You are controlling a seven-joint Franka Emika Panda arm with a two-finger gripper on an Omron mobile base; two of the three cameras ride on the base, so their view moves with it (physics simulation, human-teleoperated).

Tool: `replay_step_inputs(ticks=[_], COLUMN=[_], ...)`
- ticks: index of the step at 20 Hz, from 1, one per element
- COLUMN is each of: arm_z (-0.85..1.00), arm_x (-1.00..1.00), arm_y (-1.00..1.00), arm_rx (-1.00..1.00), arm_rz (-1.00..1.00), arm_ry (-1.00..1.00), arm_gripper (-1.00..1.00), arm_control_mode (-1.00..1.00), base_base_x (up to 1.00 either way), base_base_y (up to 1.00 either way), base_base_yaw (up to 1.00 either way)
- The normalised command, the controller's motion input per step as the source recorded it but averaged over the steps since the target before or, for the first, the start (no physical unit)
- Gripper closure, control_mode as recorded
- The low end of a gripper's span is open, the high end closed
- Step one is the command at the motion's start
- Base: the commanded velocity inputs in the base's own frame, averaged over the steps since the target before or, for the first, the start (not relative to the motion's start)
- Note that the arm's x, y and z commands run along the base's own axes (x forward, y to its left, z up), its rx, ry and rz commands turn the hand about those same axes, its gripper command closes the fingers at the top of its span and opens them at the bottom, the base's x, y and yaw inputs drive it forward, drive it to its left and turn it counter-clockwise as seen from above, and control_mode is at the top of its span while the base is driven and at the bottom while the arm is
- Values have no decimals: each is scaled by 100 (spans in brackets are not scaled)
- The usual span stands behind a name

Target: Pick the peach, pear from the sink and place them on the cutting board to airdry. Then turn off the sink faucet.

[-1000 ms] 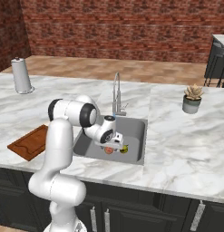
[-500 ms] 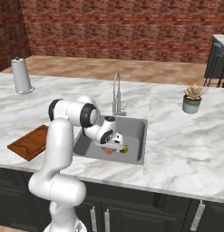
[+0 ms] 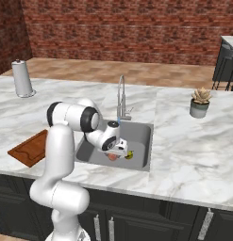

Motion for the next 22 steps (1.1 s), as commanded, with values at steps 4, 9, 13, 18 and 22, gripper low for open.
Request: replay_step_inputs(ticks=[4,9,13,18,22], arm_z=[32,40,43,39,38], arm_x=[-17,-5,0,-3,-17], arm_y=[0,0,0,0,0], arm_rx=[0,0,0,0,0], arm_rz=[0,2,3,4,3], arm_ry=[-1,0,0,0,0], arm_gripper=[100,100,100,100,100], arm_control_mode=[-100,-100,-100,-100,-100], base_base_x=[0,0,0,0,0], base_base_y=[0,0,0,0,0], base_base_yaw=[0,0,0,0,0])
